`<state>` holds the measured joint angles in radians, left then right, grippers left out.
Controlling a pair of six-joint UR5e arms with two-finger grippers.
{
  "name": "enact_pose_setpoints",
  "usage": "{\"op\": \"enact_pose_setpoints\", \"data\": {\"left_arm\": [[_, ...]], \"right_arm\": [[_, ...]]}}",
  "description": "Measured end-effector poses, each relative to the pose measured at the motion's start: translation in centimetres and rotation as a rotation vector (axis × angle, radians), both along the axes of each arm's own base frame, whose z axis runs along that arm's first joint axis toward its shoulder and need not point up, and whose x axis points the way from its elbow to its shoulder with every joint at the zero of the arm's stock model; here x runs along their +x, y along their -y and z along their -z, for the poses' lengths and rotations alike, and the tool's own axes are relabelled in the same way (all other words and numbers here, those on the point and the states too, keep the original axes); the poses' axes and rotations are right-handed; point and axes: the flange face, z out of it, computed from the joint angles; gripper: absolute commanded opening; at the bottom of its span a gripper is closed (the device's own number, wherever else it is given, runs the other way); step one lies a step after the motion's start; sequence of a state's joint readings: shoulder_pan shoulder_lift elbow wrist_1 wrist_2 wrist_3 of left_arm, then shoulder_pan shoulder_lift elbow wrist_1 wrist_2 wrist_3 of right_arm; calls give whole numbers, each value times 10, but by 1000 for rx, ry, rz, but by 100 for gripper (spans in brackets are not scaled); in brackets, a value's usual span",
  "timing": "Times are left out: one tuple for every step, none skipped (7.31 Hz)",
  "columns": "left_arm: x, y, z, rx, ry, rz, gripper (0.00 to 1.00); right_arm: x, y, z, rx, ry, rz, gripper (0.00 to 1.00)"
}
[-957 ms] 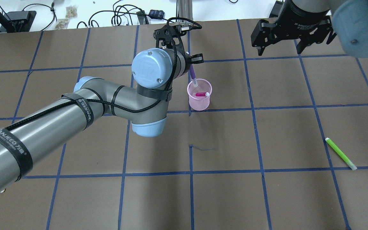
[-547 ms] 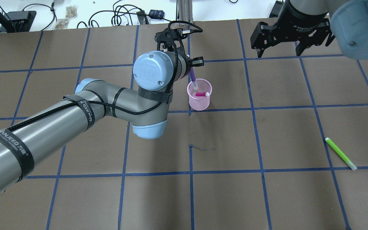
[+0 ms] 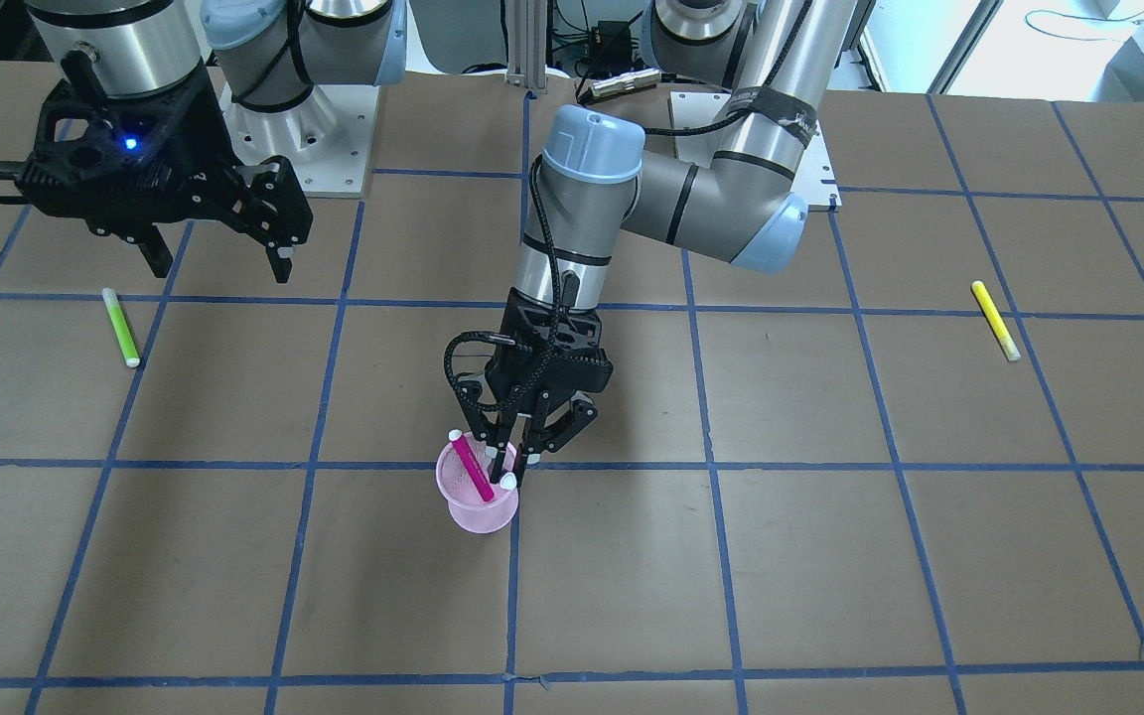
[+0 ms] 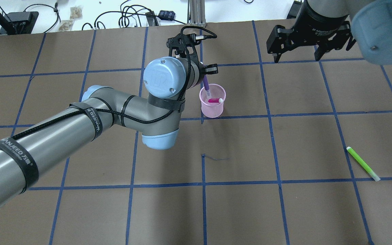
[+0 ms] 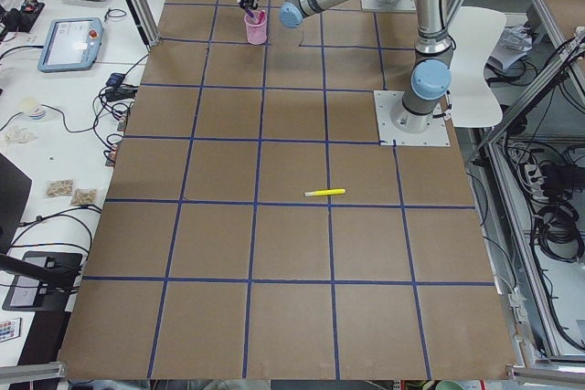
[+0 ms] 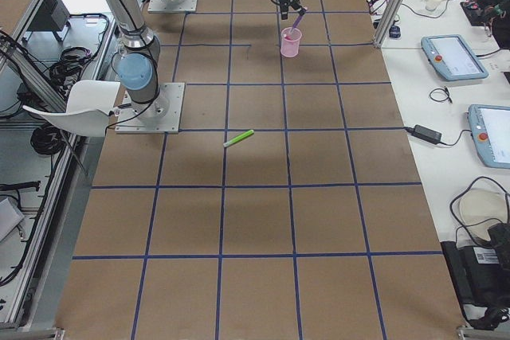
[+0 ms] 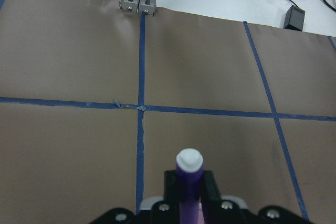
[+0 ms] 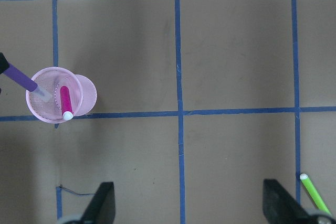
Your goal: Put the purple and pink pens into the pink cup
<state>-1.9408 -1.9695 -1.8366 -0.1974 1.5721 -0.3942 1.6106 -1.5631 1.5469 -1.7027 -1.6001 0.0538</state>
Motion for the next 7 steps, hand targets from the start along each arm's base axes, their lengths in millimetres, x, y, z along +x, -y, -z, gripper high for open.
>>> {"op": "enact_pose_setpoints", "data": {"left_arm": [[-2, -2, 3, 5, 4, 3, 0], [-4, -4, 7, 12, 9, 6, 0], [-6, -4, 10, 17, 13, 8, 9], [-7, -5, 12, 21, 15, 10, 71], [-8, -5, 14, 24, 16, 11, 100], [-8, -6, 15, 27, 17, 12, 100], [-8, -6, 17, 31, 17, 14, 100]], "right_arm": [[0, 0, 0, 0, 0, 2, 100], [0, 0, 0, 1, 0, 3, 100], [0, 0, 0, 1, 0, 5, 100], [0, 0, 0, 0, 1, 6, 100], [0, 0, 0, 0, 0, 6, 100], [0, -1, 0, -1, -1, 5, 100], [0, -1, 0, -1, -2, 5, 100]]}}
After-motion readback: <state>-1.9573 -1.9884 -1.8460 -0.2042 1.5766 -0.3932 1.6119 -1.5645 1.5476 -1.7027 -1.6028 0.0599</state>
